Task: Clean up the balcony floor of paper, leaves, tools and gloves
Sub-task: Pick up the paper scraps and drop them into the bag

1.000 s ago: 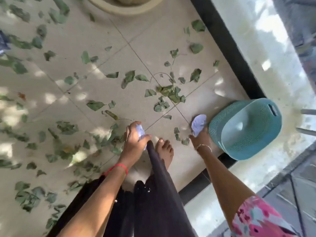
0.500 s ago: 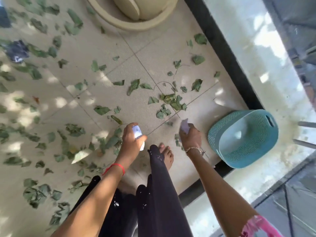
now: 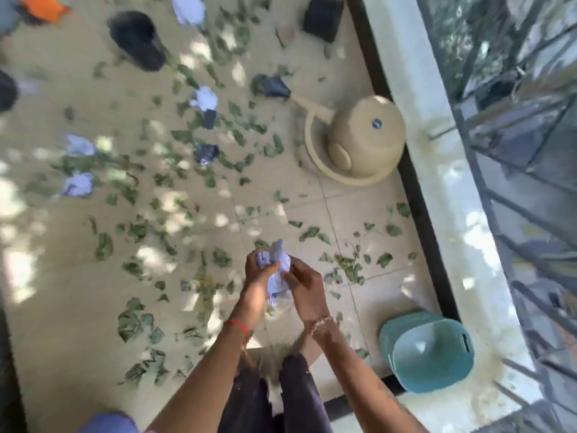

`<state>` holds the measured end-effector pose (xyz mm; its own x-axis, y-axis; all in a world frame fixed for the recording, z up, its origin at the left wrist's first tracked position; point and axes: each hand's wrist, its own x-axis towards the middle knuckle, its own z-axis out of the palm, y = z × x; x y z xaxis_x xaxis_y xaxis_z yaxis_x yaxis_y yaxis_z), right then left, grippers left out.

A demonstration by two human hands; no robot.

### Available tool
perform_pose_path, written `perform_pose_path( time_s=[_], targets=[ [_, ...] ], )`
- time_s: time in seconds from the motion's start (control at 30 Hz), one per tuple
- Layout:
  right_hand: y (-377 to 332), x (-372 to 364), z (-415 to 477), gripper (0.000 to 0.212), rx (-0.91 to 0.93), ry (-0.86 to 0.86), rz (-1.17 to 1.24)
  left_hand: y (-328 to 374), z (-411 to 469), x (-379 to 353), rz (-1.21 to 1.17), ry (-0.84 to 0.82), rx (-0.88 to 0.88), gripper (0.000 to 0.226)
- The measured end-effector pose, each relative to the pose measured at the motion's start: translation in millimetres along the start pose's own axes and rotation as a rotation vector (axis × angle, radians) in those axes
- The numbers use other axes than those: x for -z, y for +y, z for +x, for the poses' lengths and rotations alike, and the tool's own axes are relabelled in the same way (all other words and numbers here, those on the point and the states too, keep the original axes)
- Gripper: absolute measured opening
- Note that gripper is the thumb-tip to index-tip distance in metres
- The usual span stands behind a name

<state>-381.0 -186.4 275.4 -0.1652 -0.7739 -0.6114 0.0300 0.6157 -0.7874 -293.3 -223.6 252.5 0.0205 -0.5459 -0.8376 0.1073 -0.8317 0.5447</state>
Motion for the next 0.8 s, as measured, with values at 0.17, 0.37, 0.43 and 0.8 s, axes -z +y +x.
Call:
perform_pose_path(
  time_s=[0.17,0.37,0.43,0.8],
  targets=[
    [-57,-61,-5,0.016,-0.065,-0.143,0.016,62,-25,57,-0.148,-0.049,0.014,0.015],
    [-89,-125,7,0.012,-0.197,-0.356,-0.008,107,-22,135,0.007,0.145,-0.037,0.033],
    [-98,-143,26,0.019,-0.237,-0.347,-0.092,117,-9,154,0.115,0.176,-0.046,0.051],
    [-119,-200,224,0.017,-0.128,-0.185,-0.636,178,112,231,0.375,0.289,-0.143,0.033]
  ],
)
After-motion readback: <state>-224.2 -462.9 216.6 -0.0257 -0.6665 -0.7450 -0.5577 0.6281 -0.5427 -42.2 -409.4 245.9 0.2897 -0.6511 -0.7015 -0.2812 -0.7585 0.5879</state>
